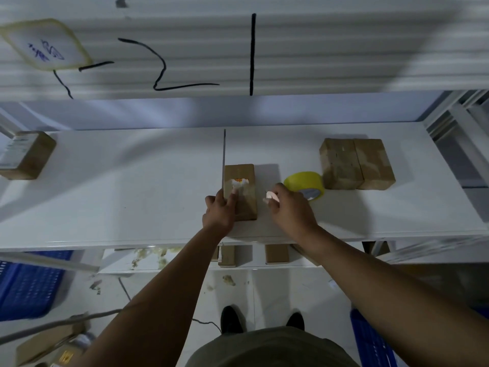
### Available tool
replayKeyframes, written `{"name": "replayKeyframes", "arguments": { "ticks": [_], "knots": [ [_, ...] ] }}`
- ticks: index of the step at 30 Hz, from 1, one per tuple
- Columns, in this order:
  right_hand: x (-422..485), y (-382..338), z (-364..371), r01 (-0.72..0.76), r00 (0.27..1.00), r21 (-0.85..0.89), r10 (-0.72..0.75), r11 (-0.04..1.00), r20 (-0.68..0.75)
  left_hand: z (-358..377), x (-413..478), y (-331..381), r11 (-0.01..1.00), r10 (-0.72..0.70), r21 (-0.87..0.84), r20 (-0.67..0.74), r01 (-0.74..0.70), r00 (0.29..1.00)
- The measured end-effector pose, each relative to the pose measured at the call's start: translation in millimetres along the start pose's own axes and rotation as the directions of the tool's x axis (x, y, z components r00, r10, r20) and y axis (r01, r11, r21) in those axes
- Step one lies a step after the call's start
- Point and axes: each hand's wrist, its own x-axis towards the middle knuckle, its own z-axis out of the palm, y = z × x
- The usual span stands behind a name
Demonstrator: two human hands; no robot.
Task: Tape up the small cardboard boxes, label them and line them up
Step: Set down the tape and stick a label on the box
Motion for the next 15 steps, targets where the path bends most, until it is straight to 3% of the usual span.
{"name": "replayKeyframes", "arguments": {
  "ticks": [2, 4, 11, 15],
  "knots": [
    [9.8, -5.0, 5.1, -0.15, 0.989, 0.216, 0.144, 0.965, 0.043, 1.0, -0.9, -0.2, 1.0, 0.006, 0.011, -0.008, -0.006, 1.0],
    [17.6, -10.8, 11.0, -0.218, 0.976, 0.289, 0.204, 0.932, 0.08, 1.4, -2.2, 0.2, 1.0, 0.007, 0.021, -0.017, -0.006, 1.0],
    [26.9, -15.1, 20.1, -0.115, 0.991, 0.149, 0.103, 0.982, 0.086, 0.6, -5.6, 4.6, 1.0, -0.009, 0.026, -0.035, 0.01, 0.999],
    [21.6, -6.9, 11.9, -0.14, 0.959, 0.138, 0.1, 0.98, 0.265, 0.7, -6.5, 7.2, 1.0, -0.019, -0.004, -0.043, 0.019, 0.999]
  ]
}}
